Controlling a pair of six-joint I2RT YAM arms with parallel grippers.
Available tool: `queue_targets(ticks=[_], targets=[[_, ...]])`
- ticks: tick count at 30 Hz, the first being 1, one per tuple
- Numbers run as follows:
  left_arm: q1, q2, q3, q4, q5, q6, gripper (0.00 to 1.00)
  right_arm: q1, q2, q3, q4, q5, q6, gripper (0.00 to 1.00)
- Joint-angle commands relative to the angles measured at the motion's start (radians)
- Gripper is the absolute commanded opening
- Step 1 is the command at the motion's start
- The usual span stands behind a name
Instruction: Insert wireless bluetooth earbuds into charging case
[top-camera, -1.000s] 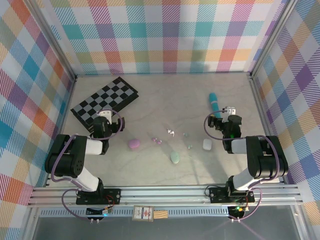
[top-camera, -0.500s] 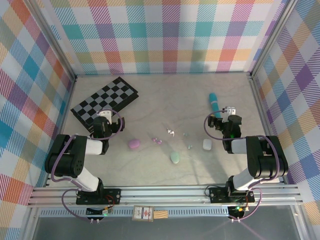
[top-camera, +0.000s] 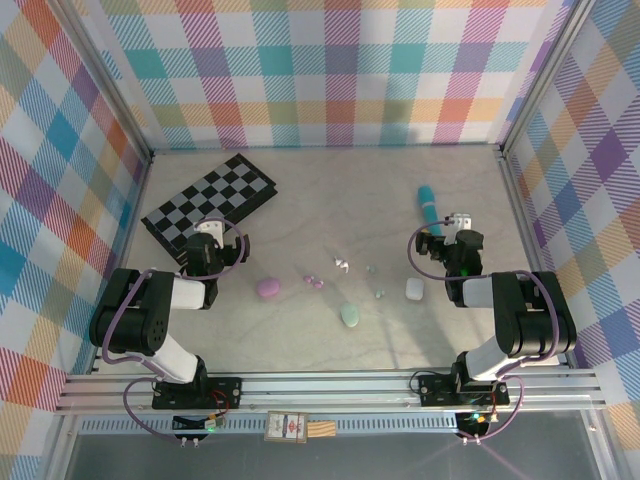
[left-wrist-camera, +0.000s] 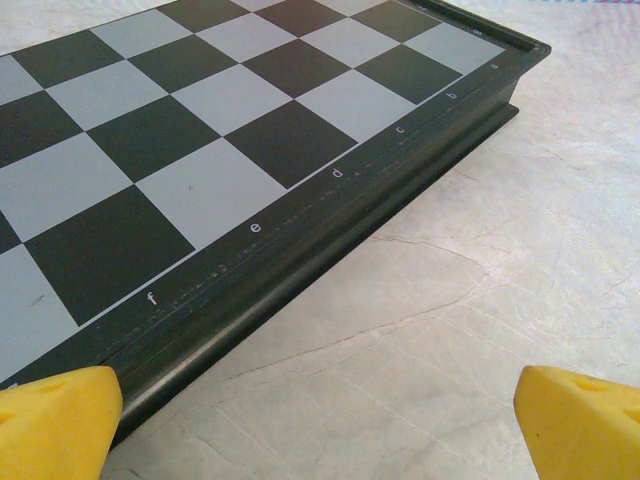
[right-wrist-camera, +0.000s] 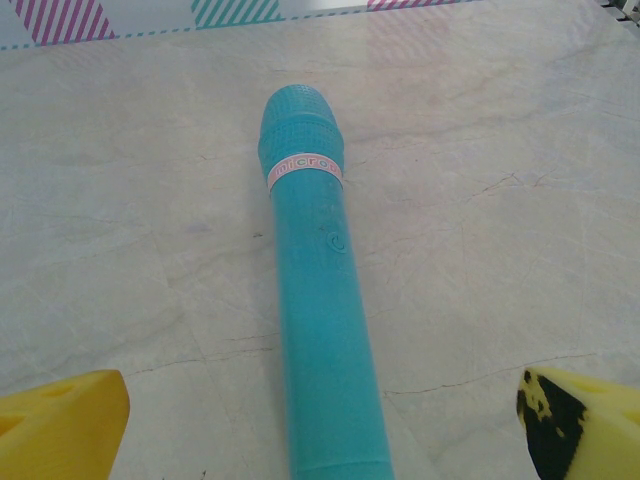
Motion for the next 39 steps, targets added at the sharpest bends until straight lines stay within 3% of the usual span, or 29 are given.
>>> queue_targets(ticks=[1,9,16,23,25,30,34,39], targets=[[0.008,-0.003,0.008,0.029,-0.002,-0.005,1.0,-0.001,0.003,0.012,0.037,-0.008,-0.003,0.99],[-0.007,-0.163,0.011,-0.098,-0.075,-0.011,1.0,-0.001,-0.124,0.047,-0.137,-0.02,-0.02,0.99],[-0.114,-0.357,0.08,-0.336,-0.168,-0.005,1.0,0.062,-0.332,0.086,-0.393,-0.018,-0.026,0.99],[-0.267,-0.498,0.246,-0.807,-0.2,-0.153,1.0,0.232,-0.465,0.176,-0.622,-0.203,-0.094,0.99],[-0.305,-0.519,0.283,-0.928,-0.202,-0.203,1.0,0.305,-0.45,0.219,-0.689,-0.3,-0.204,0.99],[-0.303,-0.538,0.363,-1.207,-0.142,-0.381,1.0,0.532,-0.299,0.371,-0.906,-0.543,-0.506,0.99],[-0.201,-0.515,0.401,-1.323,-0.011,-0.472,1.0,0.643,-0.127,0.472,-0.917,-0.603,-0.627,0.99],[-0.085,-0.542,0.374,-1.328,0.107,-0.534,1.0,0.747,0.11,0.635,-0.933,-0.613,-0.754,0.99]])
